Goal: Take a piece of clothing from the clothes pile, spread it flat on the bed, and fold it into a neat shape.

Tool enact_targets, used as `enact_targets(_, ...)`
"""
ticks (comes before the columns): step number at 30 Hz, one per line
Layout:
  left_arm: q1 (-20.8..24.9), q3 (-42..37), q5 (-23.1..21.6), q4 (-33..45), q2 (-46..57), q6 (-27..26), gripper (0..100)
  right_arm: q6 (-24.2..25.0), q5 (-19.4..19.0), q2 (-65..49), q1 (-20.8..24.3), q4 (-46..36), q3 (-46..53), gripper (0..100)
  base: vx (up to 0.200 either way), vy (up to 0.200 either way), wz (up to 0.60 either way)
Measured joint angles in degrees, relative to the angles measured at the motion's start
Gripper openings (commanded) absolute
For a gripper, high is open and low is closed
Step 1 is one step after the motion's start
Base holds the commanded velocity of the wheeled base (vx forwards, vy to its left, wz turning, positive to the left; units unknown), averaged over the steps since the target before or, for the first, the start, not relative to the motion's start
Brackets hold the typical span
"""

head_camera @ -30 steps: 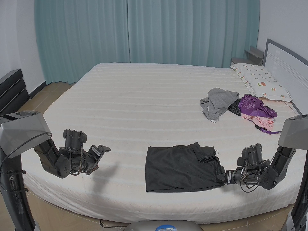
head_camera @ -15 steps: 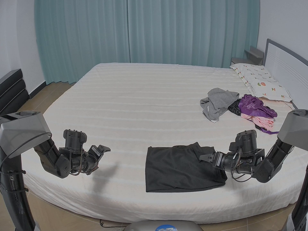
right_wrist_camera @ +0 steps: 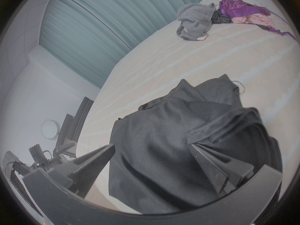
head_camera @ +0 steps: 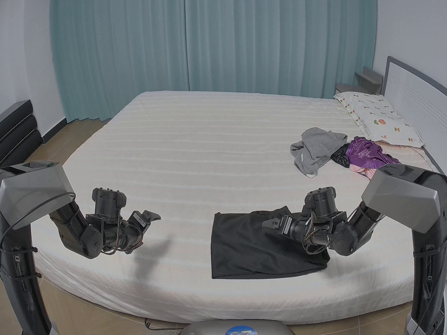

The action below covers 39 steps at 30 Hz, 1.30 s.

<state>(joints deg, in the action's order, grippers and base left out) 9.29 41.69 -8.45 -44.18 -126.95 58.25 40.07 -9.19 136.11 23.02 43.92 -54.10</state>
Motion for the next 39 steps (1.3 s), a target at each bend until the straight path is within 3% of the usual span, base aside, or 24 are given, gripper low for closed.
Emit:
enact_targets(5,0.05,0.00,0.00,0.00,0.00,0.00,100,0.46,1.54,3.56,-1.00,-2.18,-6.49,100,0.000,0.000,0.00)
enact_targets(15,0.00,0.01,0.00,0.00,0.00,0.00,100,0.35,6.33,6.03,-8.56,-1.41,-12.11,100,0.000,0.000,0.00)
enact_targets(21,0.05,0.00,0.18,0.00,0.00,-0.06,100,-0.15,4.40,6.97,-11.93,3.16,-12.79,100,0.000,0.000,0.00)
enact_targets(28,0.10,0.10,0.43,0.04,-0.02,-0.02,100,-2.08,0.99,7.96,-12.85,3.93,-12.35,100,0.000,0.000,0.00)
enact_targets(34,0.07,0.30,0.44,0.09,-0.04,0.00,100,-2.79,0.71,8.37,-12.82,3.71,-12.29,100,0.000,0.000,0.00)
enact_targets(35,0.05,0.30,0.44,0.06,-0.04,0.00,100,-3.40,0.71,8.50,-12.82,3.56,-12.29,0,0.000,0.000,0.00)
enact_targets(39,0.05,0.32,0.40,0.09,-0.06,-0.02,100,-5.80,0.88,9.20,-12.80,2.61,-12.11,0,0.000,0.000,0.00)
